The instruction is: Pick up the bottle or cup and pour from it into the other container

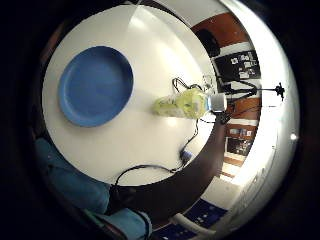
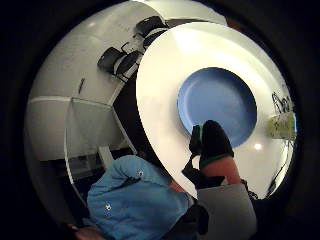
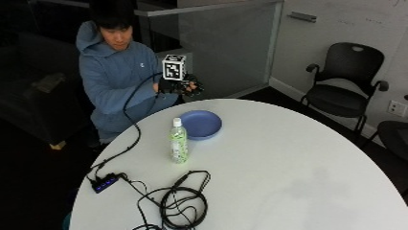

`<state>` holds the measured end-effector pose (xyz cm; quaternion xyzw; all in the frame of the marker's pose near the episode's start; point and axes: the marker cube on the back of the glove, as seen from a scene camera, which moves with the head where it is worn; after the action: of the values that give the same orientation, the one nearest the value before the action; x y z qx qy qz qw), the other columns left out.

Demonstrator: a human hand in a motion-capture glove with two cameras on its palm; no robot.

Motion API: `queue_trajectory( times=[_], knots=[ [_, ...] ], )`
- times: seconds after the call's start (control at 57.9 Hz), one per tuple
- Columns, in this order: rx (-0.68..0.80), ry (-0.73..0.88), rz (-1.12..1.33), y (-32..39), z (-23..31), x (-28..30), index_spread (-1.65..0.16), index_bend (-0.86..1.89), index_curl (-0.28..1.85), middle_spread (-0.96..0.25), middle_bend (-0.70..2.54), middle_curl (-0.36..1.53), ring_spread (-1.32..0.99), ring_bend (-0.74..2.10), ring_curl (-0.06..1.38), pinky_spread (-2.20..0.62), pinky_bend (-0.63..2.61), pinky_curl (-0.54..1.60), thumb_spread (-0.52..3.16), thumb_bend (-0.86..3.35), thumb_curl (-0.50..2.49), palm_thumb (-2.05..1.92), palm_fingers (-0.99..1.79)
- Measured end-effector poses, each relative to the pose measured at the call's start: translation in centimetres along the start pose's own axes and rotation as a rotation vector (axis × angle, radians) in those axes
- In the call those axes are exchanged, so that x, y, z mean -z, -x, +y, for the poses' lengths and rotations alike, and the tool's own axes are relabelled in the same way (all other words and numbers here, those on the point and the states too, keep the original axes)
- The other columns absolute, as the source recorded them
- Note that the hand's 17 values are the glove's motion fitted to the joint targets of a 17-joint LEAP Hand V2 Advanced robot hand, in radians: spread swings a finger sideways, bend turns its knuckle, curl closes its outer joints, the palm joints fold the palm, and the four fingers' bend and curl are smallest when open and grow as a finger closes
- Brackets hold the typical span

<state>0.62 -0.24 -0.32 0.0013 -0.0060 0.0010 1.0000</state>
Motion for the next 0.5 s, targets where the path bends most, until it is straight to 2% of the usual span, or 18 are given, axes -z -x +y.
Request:
queue_trajectory(
  times=[0.104, 0.242, 0.328, 0.414, 0.501],
  knots=[
    [0.032, 0.003, -0.034, -0.7, -0.1, 0.4, -0.28, 0.13, 0.08, -0.01, 0.18, 0.08, 0.13, 0.36, 0.11, 0.16, 0.47, 0.13, 0.62, 0.33, 0.19, 0.59, 0.21],
    [0.025, -0.004, -0.033, -0.9, 0.2, 0.4, -0.34, 0.15, 0.13, -0.01, 0.19, 0.14, 0.17, 0.4, 0.15, 0.21, 0.51, 0.16, 0.83, 0.28, 0.27, 0.63, 0.17],
    [0.119, -0.009, 0.133, -2.9, 0.5, 0.4, -0.36, 0.15, 0.15, -0.01, 0.2, 0.17, 0.18, 0.41, 0.17, 0.23, 0.53, 0.18, 0.9, 0.24, 0.3, 0.65, 0.16],
    [0.014, -0.014, 0.009, -2.5, 0.9, 0.7, -0.36, 0.15, 0.17, -0.01, 0.2, 0.19, 0.18, 0.42, 0.19, 0.23, 0.54, 0.19, 0.94, 0.2, 0.33, 0.66, 0.15],
    [-0.016, -0.016, -0.003, -2.7, 1.7, 0.8, -0.37, 0.15, 0.18, 0.0, 0.2, 0.21, 0.19, 0.43, 0.2, 0.24, 0.54, 0.2, 0.97, 0.16, 0.36, 0.68, 0.14]
  ],
)
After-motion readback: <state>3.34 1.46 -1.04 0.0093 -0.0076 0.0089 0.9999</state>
